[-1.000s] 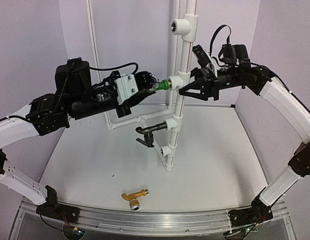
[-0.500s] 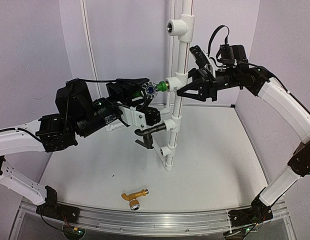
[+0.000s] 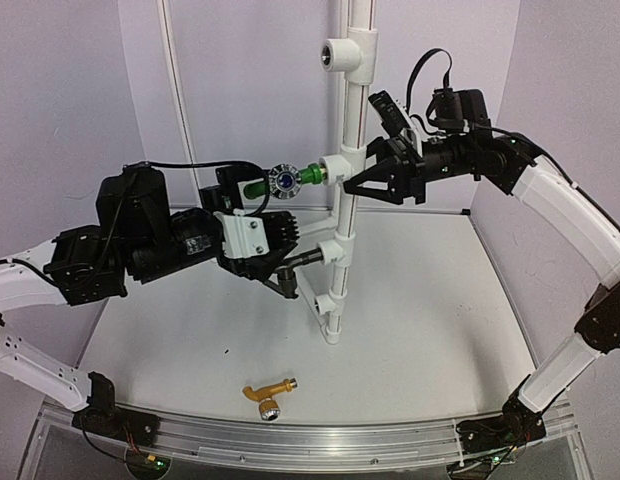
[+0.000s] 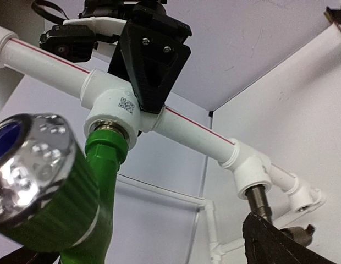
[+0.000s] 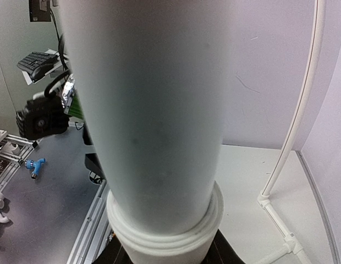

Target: Install the water faucets

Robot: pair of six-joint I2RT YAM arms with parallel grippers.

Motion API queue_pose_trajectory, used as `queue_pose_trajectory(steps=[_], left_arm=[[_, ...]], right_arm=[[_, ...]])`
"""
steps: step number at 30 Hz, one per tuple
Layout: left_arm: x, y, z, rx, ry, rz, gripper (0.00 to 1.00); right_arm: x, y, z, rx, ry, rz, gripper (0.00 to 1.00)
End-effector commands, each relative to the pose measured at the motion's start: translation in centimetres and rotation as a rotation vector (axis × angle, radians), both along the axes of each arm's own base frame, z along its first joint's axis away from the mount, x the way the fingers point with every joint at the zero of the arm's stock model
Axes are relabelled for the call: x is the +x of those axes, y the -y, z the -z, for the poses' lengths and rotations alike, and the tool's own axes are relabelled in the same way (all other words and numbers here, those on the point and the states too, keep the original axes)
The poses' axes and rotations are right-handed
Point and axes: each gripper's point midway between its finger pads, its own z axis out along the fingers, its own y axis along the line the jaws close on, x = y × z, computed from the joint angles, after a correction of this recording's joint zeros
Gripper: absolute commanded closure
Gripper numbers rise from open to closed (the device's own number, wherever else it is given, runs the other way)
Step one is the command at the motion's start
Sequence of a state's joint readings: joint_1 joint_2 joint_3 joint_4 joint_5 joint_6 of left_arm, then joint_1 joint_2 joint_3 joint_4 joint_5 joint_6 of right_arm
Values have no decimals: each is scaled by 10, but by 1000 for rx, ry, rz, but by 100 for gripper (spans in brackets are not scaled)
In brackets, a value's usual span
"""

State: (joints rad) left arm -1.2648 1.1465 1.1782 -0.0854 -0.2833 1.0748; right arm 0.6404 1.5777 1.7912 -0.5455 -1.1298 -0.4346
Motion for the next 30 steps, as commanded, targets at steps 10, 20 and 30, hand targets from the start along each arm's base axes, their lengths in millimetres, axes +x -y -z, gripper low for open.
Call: queue_pose_trajectory(steps=[10, 20, 30], left_arm=[[-12, -74, -37, -596, -774, -101, 0], [-25, -85, -65, -924, -1241, -35, 0], [-19, -83, -69, -1261, -1625, 12, 0]], right_arm=[[47, -15, 9, 29, -126, 150, 100], [50, -22, 25, 32, -117, 121, 90], [43, -19, 7, 58, -84, 92, 23]])
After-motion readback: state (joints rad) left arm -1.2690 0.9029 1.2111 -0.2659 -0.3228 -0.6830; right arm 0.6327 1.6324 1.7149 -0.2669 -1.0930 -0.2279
